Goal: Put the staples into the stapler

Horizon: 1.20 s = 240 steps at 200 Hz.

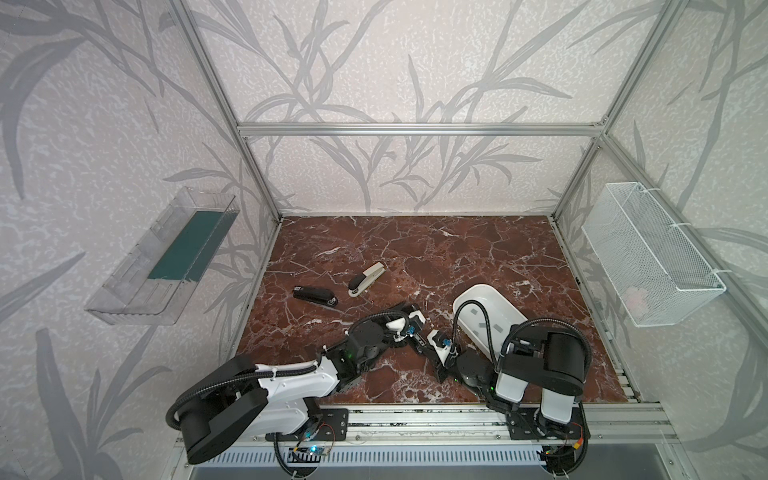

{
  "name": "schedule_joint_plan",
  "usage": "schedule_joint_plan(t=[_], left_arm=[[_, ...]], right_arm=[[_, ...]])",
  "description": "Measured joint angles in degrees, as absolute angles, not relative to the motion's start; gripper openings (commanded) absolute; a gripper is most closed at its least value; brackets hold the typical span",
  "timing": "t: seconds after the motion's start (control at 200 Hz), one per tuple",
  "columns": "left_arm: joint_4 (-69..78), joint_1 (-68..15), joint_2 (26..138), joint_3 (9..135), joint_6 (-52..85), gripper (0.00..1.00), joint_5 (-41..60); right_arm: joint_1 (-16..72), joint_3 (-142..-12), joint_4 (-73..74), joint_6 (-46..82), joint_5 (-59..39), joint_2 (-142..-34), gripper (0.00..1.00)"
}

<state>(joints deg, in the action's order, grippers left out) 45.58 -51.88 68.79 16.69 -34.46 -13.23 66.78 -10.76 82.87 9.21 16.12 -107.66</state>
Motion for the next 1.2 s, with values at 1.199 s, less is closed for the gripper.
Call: schedule_joint_plan(t=[1.199], left_arm=[[57.47, -37.98, 84.82, 21.30, -31.90, 0.48, -22.68]], right_arm=[[70.46, -11.11, 83.11, 7.70, 17.43, -109.03, 0.00]])
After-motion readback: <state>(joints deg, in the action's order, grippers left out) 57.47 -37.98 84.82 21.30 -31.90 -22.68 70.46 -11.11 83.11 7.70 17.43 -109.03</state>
